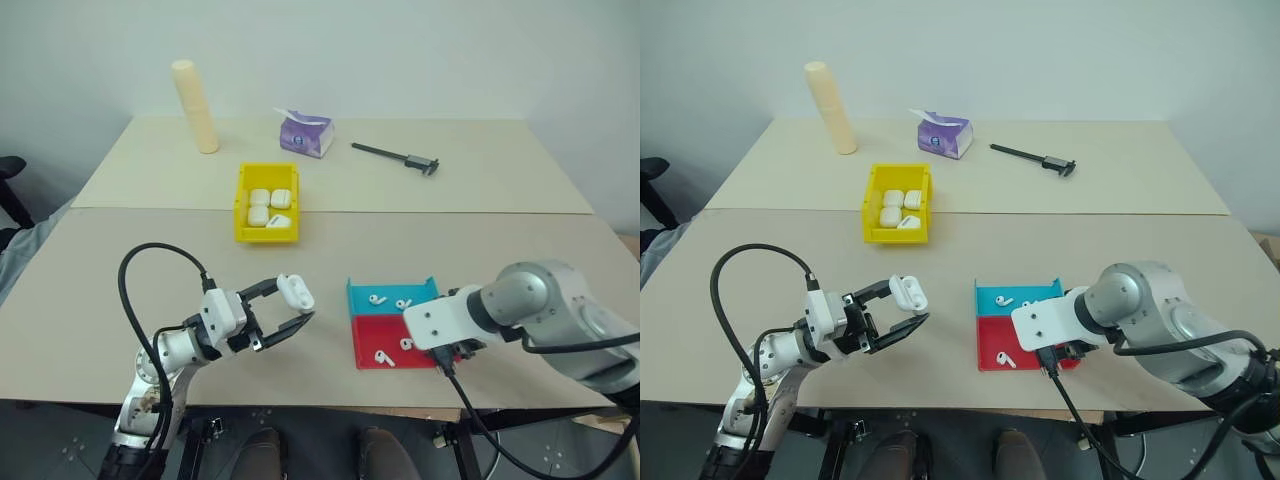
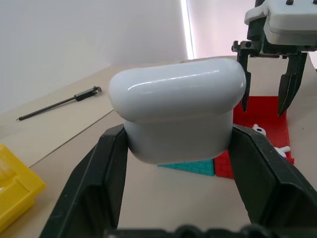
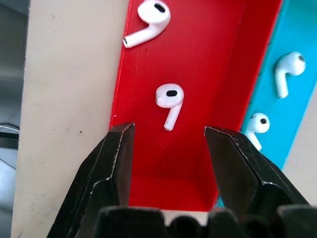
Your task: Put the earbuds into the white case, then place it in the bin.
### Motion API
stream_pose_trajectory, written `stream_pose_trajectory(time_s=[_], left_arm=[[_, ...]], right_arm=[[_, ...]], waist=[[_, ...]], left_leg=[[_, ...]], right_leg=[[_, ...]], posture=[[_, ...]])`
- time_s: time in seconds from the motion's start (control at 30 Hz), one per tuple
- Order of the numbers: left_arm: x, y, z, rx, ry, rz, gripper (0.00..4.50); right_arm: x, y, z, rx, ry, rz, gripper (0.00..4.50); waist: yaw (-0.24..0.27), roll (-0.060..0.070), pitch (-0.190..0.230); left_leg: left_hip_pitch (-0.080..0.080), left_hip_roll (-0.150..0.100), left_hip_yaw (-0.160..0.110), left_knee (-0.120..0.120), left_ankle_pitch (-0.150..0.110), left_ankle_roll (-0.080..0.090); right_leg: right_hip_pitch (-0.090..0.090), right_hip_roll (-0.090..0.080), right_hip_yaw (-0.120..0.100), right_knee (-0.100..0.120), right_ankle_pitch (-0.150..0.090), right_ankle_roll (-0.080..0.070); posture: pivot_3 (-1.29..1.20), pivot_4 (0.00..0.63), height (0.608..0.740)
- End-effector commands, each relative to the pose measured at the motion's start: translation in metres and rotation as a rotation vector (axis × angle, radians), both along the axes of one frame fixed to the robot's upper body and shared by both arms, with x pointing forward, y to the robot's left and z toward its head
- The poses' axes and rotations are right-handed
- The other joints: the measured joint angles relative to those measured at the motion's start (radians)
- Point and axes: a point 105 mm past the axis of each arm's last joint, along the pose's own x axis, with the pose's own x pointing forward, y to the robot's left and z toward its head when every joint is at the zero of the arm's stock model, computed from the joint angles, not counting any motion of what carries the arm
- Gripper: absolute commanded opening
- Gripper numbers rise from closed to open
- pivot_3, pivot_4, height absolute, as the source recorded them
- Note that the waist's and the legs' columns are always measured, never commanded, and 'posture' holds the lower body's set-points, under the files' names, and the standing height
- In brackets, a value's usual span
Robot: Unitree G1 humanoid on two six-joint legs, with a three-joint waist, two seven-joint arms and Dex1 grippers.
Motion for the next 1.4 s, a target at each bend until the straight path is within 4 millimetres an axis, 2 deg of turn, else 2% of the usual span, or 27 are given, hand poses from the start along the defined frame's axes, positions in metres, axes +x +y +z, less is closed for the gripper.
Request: stream_pose_trajectory(time_s=[0.03,0.3,0.63,1.1,1.2,1.23,1.4], left_arm=[[-0.007,-0.007,0.010,-0.008,-0.067,-0.039,2.77],[-0.006,-0.008,0.011,-0.001,-0.073,-0.023,2.77],[-0.006,-0.004,0.007,0.008,-0.069,0.003,2.77],[-0.007,-0.003,0.002,0.034,-0.054,0.008,2.77],[-0.007,-0.003,0.001,0.038,-0.049,0.010,2.77],[-0.007,-0.003,0.000,0.039,-0.046,0.008,2.77],[-0.008,-0.003,0.000,0.038,-0.039,0.007,2.77]], right_arm=[[0.002,0.004,0.008,-0.013,-0.043,0.038,2.72],[0.006,0.008,-0.004,-0.063,-0.054,0.060,2.72],[0.007,0.019,-0.004,-0.051,-0.053,0.096,2.72],[0.005,0.021,-0.008,-0.057,-0.039,0.115,2.72],[0.005,0.022,-0.009,-0.054,-0.041,0.117,2.15],[0.005,0.022,-0.009,-0.051,-0.044,0.113,1.82],[0.007,0.022,-0.011,-0.058,-0.054,0.111,1.82]], waist=[[-0.001,0.000,0.000],[-0.002,0.000,0.000],[-0.003,0.000,0.000],[-0.003,0.000,0.000],[-0.003,0.000,0.000],[-0.003,0.000,0.000],[-0.003,0.000,0.000]], left_leg=[[0.000,0.000,0.000,0.000,0.000,0.000],[0.000,0.000,0.000,0.000,0.000,0.000],[0.000,0.000,0.000,-0.001,0.000,0.000],[0.000,0.000,0.000,-0.001,0.000,0.000],[0.000,0.000,0.000,-0.001,0.000,0.000],[0.000,0.000,0.000,-0.001,0.000,0.000],[0.000,0.000,0.000,-0.001,0.000,0.000]], right_leg=[[0.000,0.000,0.000,0.000,0.000,0.000],[0.000,0.000,0.000,0.000,0.000,0.000],[0.000,0.000,0.000,0.000,0.000,0.000],[0.000,0.000,0.000,0.000,0.000,-0.001],[0.000,0.000,-0.001,0.000,0.000,-0.001],[0.000,0.000,0.000,0.000,0.000,-0.001],[0.000,0.000,-0.001,0.000,0.000,-0.001]], posture=[[0.00,0.150,0.740],[0.00,0.150,0.740],[0.00,0.150,0.740],[0.00,0.150,0.740],[0.00,0.150,0.740],[0.00,0.150,0.740],[0.00,0.150,0.740]])
